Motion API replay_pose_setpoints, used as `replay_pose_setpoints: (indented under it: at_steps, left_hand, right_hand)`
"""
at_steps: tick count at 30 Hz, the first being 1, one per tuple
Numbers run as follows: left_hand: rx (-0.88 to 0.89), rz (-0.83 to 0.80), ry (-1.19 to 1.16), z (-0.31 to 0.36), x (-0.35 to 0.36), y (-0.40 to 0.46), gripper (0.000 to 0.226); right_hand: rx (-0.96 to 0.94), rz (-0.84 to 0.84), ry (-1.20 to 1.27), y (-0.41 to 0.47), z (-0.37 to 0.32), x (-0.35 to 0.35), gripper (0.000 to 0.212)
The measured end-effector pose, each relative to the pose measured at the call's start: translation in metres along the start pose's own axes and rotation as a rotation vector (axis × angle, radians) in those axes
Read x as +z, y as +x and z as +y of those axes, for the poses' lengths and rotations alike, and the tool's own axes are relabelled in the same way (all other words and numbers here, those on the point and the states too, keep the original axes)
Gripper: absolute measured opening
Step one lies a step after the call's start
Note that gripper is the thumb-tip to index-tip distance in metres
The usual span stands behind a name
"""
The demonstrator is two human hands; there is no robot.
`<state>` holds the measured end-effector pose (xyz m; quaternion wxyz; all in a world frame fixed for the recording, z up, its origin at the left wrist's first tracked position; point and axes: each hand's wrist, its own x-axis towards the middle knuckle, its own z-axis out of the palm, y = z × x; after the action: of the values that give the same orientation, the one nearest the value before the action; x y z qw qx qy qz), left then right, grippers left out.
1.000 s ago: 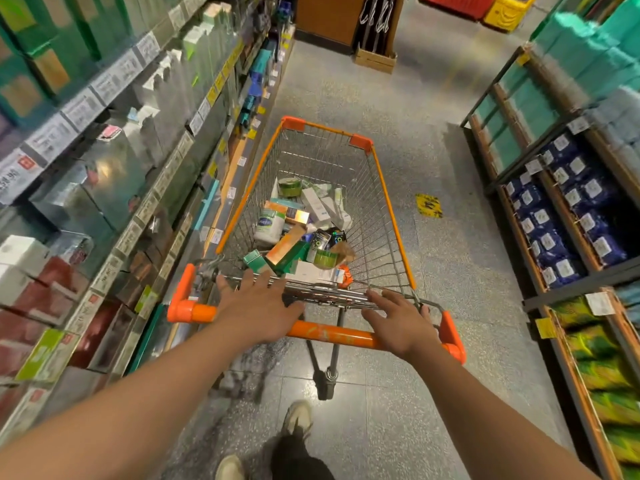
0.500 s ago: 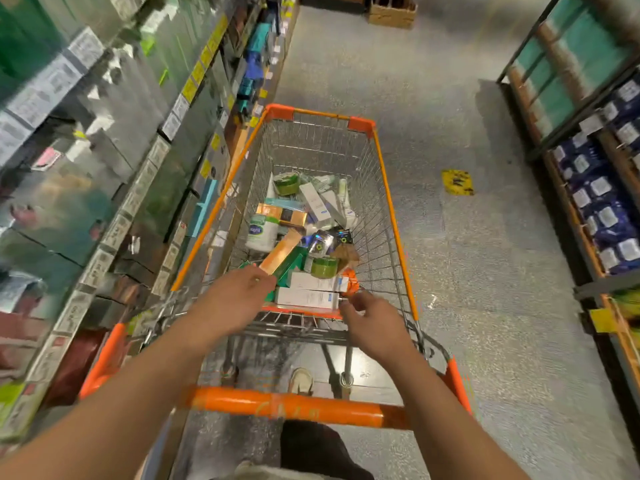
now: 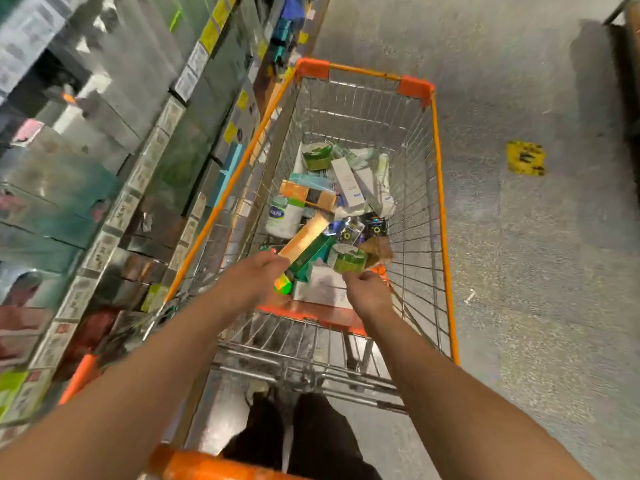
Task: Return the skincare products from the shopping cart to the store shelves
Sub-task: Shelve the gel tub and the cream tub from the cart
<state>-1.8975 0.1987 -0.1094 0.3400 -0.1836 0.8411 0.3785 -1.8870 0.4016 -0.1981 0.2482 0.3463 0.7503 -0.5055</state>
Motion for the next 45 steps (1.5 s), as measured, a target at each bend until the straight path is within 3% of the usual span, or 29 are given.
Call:
replay_pose_setpoints:
  at_steps: [2,4,11,16,20,26,29,31,34,37,39,42,45]
  left_hand:
    - [-0.055,-0.017,-0.064,0.002,-0.002,0.018,0.046]
    - [-0.118,-0.019,-0.142,-0.003,0.000,0.038,0.041]
    - [-0.221,0.015,-0.380,-0.017,0.011,0.079,0.035]
    - [-0.233,-0.121,-0.434,-0.025,0.020,0.083,0.047]
    - [-0.261,-0.128,-0.457,-0.029,0.024,0.085,0.036]
    - [-0.141,-0.124,-0.342,-0.022,0.013,0.074,0.031]
    - [-0.121,-0.071,-0.467,-0.014,0.012,0.061,0.021]
    - [-0.099,-0.047,-0.490,-0.008,0.012,0.050,0.026]
    - [-0.022,0.074,-0.271,0.003,0.009,0.033,0.032]
    - [0.038,0.175,-0.289,0.009,0.000,0.015,0.024]
    - [0.084,0.220,-0.384,0.009,-0.008,0.002,0.036]
    - [0.206,0.266,-0.488,0.002,-0.024,-0.022,0.072]
    - [0.398,0.258,-0.506,-0.007,-0.045,-0.054,0.100]
  right_hand:
    - [0.073,0.006,0.082,0.022,0.002,0.009,0.021]
    - [0.170,-0.009,0.204,0.049,0.008,0.018,0.020]
    - [0.396,0.010,0.440,0.130,0.022,0.042,0.051]
    - [0.537,-0.023,0.624,0.163,0.010,0.056,0.046]
    - [0.588,-0.035,0.627,0.176,0.010,0.056,0.046]
    - [0.473,-0.033,0.664,0.155,0.016,0.052,0.042]
    - [0.426,-0.039,0.651,0.132,0.012,0.053,0.047]
    - [0.385,-0.067,0.632,0.112,0.004,0.054,0.044]
    - [0.336,-0.134,0.592,0.077,-0.008,0.057,0.034]
    - [0.262,-0.244,0.572,0.039,-0.022,0.056,0.047]
    - [0.183,-0.337,0.591,0.013,-0.036,0.052,0.051]
    - [0.058,-0.423,0.593,-0.032,-0.062,0.042,0.058]
    - [-0.075,-0.478,0.555,-0.076,-0.093,0.030,0.049]
